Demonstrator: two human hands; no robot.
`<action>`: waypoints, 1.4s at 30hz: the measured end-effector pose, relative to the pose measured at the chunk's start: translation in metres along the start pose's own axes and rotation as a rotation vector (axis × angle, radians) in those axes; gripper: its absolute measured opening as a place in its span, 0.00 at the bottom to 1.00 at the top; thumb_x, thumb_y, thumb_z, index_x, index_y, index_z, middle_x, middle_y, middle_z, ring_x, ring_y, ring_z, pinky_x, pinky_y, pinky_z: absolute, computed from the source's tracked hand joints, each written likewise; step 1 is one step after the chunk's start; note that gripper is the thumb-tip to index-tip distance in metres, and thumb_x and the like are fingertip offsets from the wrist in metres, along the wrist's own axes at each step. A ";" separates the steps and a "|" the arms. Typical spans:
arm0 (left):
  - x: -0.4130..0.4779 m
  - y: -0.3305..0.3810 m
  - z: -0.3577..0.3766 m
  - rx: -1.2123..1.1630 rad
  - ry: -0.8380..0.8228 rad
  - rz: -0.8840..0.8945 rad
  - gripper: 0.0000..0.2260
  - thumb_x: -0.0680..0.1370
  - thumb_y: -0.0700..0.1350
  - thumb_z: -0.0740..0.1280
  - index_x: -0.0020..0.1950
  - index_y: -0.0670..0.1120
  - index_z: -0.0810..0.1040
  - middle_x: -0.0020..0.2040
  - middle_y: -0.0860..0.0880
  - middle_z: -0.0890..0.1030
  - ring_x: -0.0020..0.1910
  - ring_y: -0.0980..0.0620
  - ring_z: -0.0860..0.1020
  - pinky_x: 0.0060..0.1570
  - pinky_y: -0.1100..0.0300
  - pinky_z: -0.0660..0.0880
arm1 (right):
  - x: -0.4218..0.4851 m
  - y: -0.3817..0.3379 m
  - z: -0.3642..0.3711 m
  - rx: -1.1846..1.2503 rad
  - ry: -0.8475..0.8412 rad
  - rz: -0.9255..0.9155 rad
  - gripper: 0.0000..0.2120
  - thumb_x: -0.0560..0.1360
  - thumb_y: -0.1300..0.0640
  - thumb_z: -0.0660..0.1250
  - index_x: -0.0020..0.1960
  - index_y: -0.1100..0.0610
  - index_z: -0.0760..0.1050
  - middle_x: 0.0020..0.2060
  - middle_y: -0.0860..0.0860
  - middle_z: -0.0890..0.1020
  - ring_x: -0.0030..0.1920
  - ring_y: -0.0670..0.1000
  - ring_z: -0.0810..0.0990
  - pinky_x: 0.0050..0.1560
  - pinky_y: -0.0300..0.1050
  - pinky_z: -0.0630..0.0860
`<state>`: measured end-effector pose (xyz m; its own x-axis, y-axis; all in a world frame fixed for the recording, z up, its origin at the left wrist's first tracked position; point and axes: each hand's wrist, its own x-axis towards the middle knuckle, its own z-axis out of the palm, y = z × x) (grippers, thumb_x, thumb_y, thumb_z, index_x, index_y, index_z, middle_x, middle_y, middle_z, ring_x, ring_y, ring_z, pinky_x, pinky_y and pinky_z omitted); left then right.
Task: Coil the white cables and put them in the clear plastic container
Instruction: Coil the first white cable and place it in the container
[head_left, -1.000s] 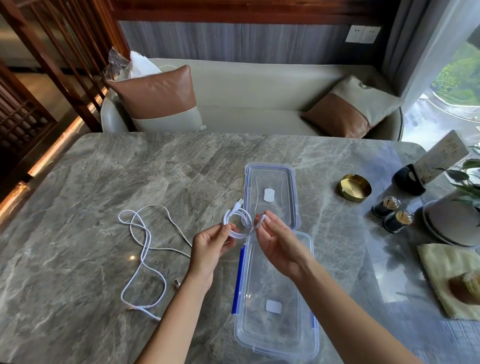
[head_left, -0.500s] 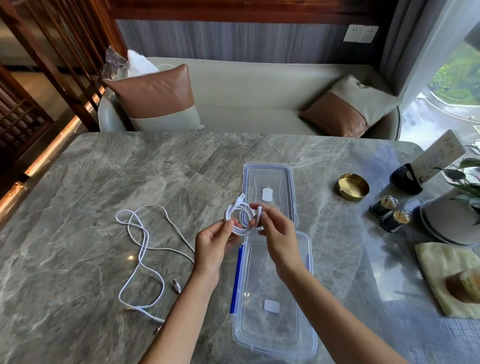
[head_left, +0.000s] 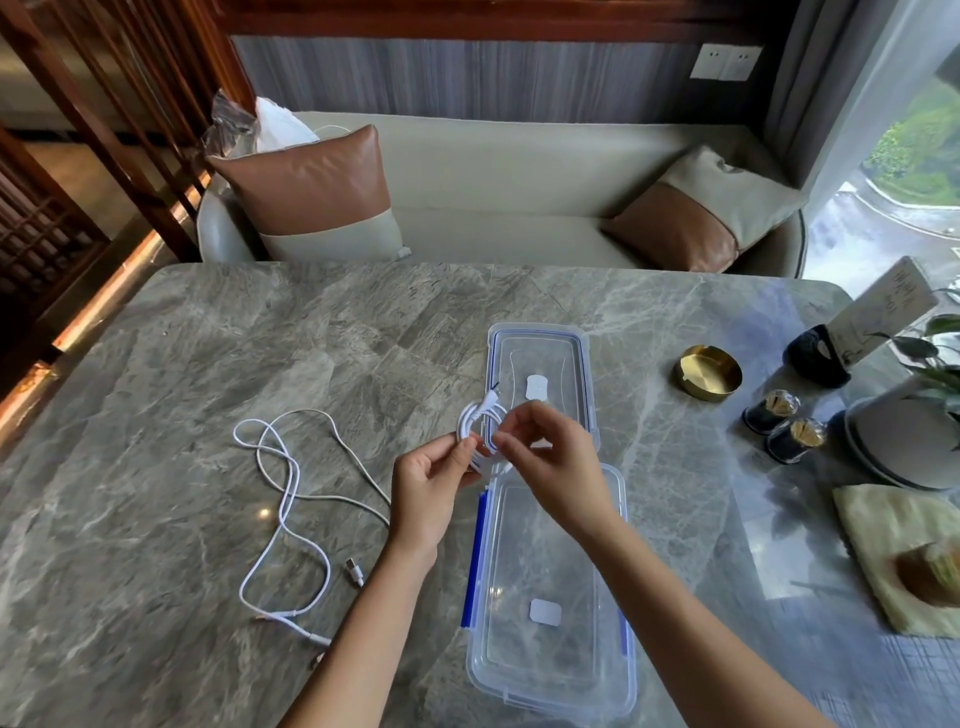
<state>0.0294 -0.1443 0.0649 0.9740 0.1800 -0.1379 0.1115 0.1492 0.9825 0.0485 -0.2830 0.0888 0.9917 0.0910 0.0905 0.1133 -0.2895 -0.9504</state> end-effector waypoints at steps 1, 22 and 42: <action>-0.001 0.000 0.002 -0.035 0.030 -0.011 0.08 0.77 0.40 0.65 0.41 0.46 0.83 0.34 0.53 0.84 0.37 0.60 0.80 0.39 0.67 0.77 | 0.002 0.002 0.002 0.040 0.071 0.032 0.05 0.73 0.60 0.69 0.39 0.57 0.74 0.31 0.51 0.78 0.33 0.50 0.75 0.34 0.42 0.73; -0.002 -0.007 0.023 -0.134 0.168 0.021 0.11 0.76 0.40 0.66 0.38 0.51 0.84 0.37 0.56 0.85 0.39 0.62 0.82 0.39 0.70 0.76 | -0.007 0.015 0.016 0.315 0.231 0.160 0.15 0.77 0.65 0.62 0.54 0.47 0.79 0.39 0.51 0.81 0.39 0.44 0.80 0.43 0.42 0.79; -0.002 -0.002 0.005 0.134 -0.231 0.122 0.07 0.76 0.40 0.65 0.45 0.47 0.84 0.41 0.50 0.86 0.43 0.54 0.83 0.44 0.65 0.78 | 0.006 0.021 -0.008 0.140 0.051 0.325 0.13 0.72 0.61 0.71 0.52 0.58 0.70 0.35 0.55 0.75 0.36 0.52 0.76 0.44 0.55 0.79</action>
<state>0.0285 -0.1497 0.0635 0.9992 -0.0395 -0.0005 0.0007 0.0072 1.0000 0.0577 -0.2963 0.0720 0.9767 -0.0326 -0.2119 -0.2144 -0.1618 -0.9633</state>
